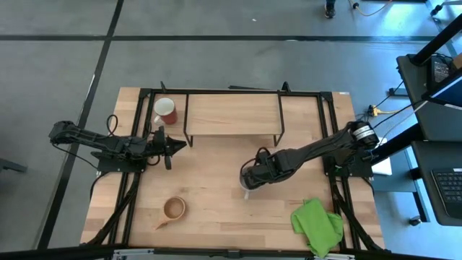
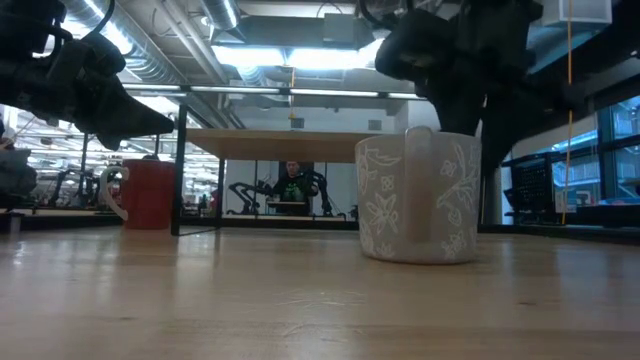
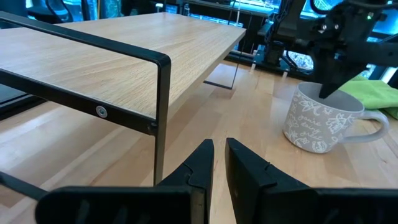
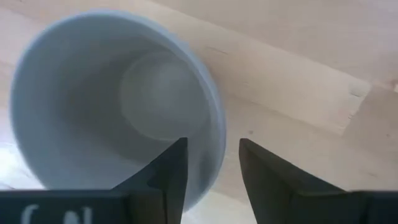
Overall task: Stack small to large cups/mugs on shelf
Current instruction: Put the gray mug on the shelf
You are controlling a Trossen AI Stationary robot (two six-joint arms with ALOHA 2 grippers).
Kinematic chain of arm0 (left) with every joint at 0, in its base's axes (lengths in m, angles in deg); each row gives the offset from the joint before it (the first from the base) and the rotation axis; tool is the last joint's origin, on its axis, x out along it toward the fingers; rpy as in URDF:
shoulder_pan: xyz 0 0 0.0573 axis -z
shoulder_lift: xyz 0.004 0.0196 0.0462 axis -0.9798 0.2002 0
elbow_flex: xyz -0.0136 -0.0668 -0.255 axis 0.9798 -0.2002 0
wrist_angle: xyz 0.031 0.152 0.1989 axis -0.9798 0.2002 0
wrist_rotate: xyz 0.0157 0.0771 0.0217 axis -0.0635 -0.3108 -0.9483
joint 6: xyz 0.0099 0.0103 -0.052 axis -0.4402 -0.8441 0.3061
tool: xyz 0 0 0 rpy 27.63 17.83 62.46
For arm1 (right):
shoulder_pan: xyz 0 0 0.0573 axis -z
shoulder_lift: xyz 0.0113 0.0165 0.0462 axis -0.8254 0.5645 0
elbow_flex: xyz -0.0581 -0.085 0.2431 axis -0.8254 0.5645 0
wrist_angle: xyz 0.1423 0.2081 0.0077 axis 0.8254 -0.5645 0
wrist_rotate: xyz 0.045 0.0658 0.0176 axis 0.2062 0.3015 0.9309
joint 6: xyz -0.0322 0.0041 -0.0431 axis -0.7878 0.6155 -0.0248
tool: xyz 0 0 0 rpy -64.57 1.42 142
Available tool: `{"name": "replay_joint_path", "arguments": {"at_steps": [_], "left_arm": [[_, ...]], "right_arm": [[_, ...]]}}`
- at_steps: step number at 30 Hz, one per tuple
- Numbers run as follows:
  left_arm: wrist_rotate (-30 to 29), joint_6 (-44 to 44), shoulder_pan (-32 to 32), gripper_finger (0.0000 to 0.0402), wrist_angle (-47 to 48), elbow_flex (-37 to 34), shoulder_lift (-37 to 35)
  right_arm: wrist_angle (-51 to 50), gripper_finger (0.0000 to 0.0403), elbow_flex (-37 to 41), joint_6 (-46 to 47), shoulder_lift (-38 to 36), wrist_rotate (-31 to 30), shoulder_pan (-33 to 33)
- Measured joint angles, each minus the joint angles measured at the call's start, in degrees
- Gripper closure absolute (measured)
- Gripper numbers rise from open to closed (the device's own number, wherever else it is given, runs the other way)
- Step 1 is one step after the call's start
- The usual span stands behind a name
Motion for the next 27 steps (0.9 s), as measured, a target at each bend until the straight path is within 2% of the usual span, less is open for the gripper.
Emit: {"name": "replay_joint_path", "arguments": {"at_steps": [10,27], "left_arm": [[0.0,0.0,0.0,0.0367,0.0,0.0,0.02],[0.0,0.0,0.0,0.0366,0.0,0.0,0.0]], "right_arm": [[0.61,0.0268,0.02,-0.41,1.1,0.2,0.85],[0.59,0.0369,0.02,-2.86,1.71,-1.97,1.91]]}}
